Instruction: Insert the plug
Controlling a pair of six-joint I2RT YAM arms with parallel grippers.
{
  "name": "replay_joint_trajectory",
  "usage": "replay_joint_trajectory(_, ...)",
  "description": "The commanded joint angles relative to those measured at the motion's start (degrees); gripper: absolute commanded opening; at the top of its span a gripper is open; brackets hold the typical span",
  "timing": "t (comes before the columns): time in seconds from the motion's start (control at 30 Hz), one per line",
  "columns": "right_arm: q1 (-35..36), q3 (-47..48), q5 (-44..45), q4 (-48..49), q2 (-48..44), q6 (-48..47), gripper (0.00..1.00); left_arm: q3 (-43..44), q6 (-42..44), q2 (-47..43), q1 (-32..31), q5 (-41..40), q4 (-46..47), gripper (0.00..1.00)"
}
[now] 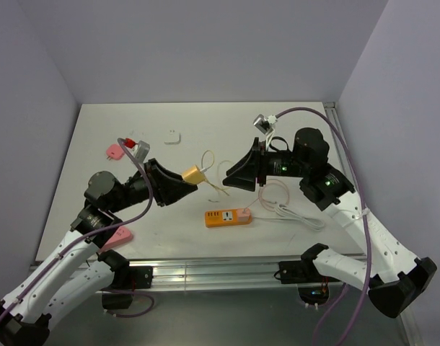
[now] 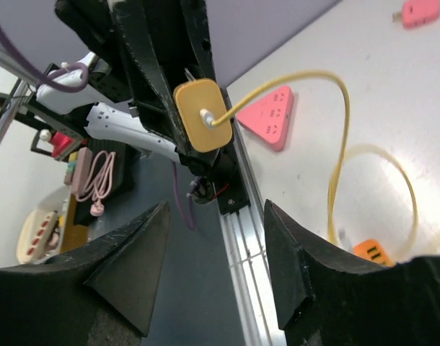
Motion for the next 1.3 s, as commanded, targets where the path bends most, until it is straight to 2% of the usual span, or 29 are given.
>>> replay_joint_trajectory(0.0, 1.12, 0.86, -1.73, 6.73, -1.47, -4.23, 0.61, -0.42, -7.5, -0.59, 0.43, 5.73, 8.87, 0.0)
replay_joint_trajectory(0.47, 10.87, 10.69, 1.17, 4.63, 8.72, -8.01, 0.61, -2.71, -11.37, 2.4, 0.34, 8.45, 14.16, 0.0)
replay_joint_trajectory(0.77, 12.11, 12.81, 0.12, 3.67, 12.33, -8.72, 0.55, -3.23, -11.2, 2.22, 0.43, 8.98, 14.25, 0.0)
replay_joint_trajectory(1.27, 12.9, 14.04, 0.38, -0.65, 14.52, -11.7, 0.53, -2.27, -10.76, 1.43, 0.43, 9.16, 12.85, 0.0)
